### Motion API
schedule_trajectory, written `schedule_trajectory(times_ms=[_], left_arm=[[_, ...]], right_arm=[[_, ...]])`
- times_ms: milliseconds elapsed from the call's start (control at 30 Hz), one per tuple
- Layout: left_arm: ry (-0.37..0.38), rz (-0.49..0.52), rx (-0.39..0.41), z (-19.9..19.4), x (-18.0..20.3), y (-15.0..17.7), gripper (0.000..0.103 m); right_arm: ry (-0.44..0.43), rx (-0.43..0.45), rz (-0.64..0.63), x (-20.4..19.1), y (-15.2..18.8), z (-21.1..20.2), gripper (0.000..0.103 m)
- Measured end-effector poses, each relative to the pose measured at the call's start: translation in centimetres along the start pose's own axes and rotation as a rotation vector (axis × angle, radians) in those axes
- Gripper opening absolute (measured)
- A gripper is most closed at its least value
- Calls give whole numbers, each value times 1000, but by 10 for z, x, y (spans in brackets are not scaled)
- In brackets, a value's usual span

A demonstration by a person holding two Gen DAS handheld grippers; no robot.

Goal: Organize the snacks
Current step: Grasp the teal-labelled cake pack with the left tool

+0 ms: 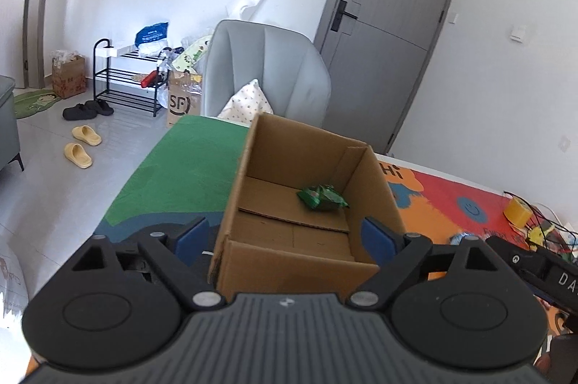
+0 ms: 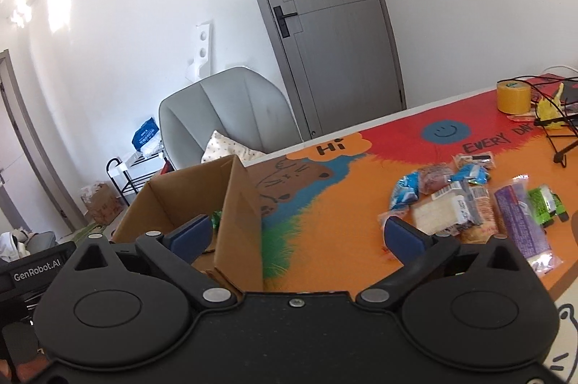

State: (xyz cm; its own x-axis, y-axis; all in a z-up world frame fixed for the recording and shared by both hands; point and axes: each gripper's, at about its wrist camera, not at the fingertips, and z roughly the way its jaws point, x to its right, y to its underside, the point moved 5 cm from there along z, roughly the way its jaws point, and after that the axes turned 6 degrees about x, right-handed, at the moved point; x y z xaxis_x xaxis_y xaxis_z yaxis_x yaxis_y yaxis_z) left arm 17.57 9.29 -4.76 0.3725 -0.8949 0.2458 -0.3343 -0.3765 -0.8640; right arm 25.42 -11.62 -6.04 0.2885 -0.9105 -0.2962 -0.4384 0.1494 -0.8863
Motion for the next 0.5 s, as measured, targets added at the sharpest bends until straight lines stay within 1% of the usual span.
schedule_trajectory(times_ms=[67, 133, 400, 500], left_arm=[[24, 4, -6, -1, 11, 4, 90], [32, 25, -14, -2, 23, 9, 90], [93, 85, -36, -6, 69, 28, 90], [122, 99, -44, -6, 87, 33, 90]], right_arm=[[17, -6, -2, 12, 1, -5, 103], [45, 3, -4, 24, 2, -12, 103], [82, 15, 54, 71, 3, -34, 103], [108, 14, 72, 91, 3, -41, 103]])
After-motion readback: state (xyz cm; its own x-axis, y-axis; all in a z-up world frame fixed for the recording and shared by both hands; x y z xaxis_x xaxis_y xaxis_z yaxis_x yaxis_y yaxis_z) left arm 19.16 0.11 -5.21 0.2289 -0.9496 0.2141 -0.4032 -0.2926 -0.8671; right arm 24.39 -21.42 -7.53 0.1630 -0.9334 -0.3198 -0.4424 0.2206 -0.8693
